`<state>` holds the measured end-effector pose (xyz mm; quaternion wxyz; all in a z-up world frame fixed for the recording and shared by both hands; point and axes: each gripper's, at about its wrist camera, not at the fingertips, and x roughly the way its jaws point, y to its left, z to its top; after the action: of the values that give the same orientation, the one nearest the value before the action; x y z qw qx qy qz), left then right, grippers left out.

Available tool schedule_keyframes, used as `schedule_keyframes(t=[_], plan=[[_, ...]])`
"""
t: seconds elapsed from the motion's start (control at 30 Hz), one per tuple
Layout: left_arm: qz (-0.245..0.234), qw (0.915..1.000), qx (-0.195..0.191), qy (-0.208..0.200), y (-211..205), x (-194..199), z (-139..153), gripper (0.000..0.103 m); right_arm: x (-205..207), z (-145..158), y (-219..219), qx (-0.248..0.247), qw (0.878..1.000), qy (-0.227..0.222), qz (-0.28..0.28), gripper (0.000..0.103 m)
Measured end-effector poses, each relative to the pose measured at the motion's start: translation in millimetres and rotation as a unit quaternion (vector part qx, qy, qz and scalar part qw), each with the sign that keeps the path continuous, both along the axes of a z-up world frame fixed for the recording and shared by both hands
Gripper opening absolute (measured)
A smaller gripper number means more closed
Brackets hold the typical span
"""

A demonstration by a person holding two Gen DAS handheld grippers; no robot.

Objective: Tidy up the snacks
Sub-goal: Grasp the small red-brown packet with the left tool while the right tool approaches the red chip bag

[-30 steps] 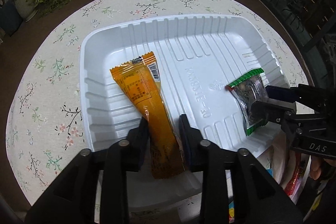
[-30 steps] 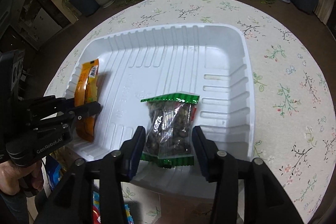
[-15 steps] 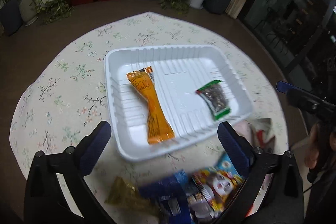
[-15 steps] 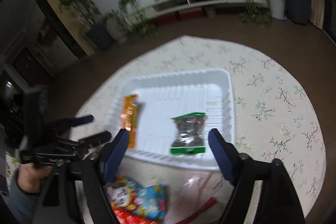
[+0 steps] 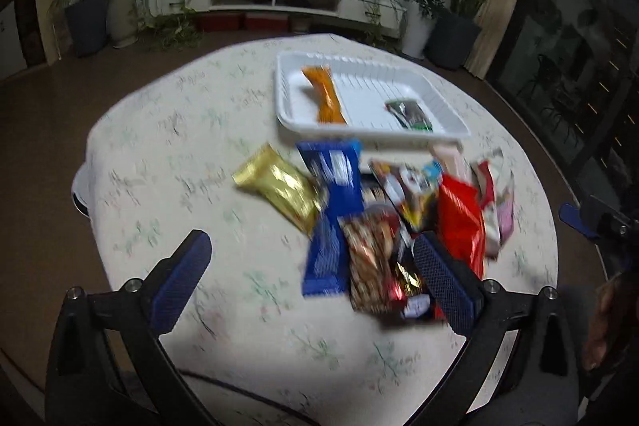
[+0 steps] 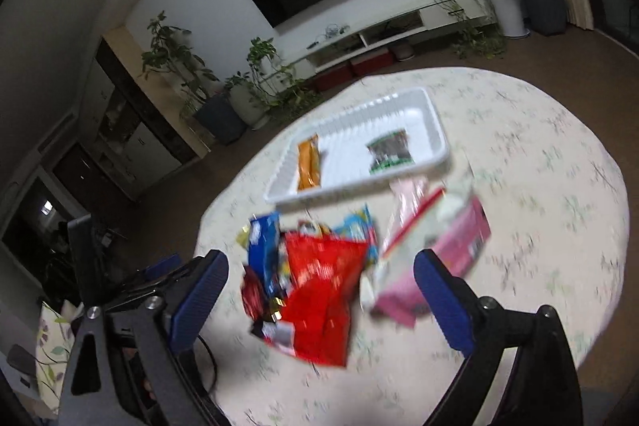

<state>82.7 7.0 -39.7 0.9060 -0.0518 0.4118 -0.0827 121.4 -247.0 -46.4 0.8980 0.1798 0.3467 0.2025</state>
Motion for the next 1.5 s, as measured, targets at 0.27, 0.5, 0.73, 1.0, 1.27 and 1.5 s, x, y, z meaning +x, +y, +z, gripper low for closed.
schedule_keyframes(t=[0.27,0.5,0.73,1.0,1.27,1.5], plan=[[-0.041,0.9987,-0.028,0.011,-19,3,-13,0.089,-9,-29,6,-0.011,0.999,0.037,0.007,0.073],[-0.058,0.9962,-0.037,0.052,-38,29,-31,0.065,-15,-31,12,-0.028,0.999,0.029,0.012,0.069],[-0.059,0.9946,-0.042,0.075,-39,40,-46,0.038,-16,-34,14,-0.030,0.999,0.034,0.011,0.068],[-0.068,0.9948,-0.034,0.067,-40,42,-48,0.019,-16,-35,15,-0.032,0.999,0.036,0.015,0.066],[-0.072,0.9934,-0.059,0.067,-31,38,-45,0.014,-16,-37,19,-0.035,0.998,0.044,0.021,0.061],[-0.066,0.9918,-0.093,0.058,-9,23,-36,0.013,-10,-39,30,-0.025,0.997,0.062,0.034,0.061]])
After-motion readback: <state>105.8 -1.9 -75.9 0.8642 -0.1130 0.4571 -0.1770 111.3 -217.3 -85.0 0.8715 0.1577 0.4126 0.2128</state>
